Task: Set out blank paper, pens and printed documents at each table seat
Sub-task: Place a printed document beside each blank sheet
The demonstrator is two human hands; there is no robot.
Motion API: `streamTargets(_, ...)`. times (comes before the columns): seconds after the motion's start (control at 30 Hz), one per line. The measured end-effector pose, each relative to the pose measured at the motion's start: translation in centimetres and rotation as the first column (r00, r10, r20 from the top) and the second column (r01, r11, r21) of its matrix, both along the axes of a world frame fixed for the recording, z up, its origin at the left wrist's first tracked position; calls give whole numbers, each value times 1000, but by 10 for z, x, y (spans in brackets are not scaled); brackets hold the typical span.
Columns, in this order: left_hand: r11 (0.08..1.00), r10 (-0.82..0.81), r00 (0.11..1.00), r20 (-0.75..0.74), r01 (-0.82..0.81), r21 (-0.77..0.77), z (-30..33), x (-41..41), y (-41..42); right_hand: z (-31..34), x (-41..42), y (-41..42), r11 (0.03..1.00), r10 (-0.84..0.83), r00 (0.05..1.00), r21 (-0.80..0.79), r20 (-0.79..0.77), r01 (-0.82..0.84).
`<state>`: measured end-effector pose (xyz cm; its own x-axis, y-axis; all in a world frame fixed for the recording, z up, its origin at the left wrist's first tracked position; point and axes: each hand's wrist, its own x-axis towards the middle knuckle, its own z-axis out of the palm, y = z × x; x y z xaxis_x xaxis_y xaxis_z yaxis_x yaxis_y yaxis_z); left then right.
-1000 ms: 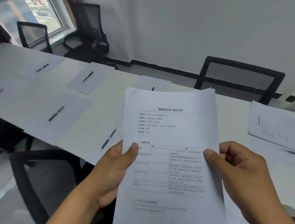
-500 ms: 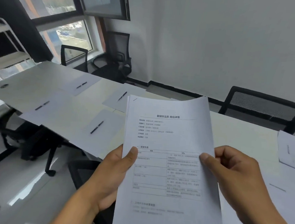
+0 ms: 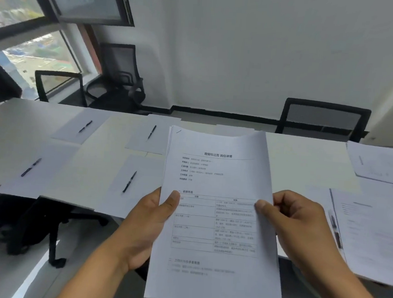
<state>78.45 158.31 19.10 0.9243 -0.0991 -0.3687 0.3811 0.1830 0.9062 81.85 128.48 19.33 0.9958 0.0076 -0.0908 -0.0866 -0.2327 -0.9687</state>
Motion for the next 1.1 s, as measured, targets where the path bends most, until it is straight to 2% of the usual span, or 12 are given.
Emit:
streamTargets(0.23,1000,-24,994,-106,22,-21,-39,21,-11,-26,9,-9,994,-31,996,-103,-87,22)
streamTargets(0.8,1000,2,962,-275,-3,-1,-136,85,-6,-133,82,-6,987,-8,959,-159,-283,-39)
streamTargets(1.1,996,-67,952,-297,48,-71,-180,117,23,-170,101,17,979,-69,952,-203,-297,8)
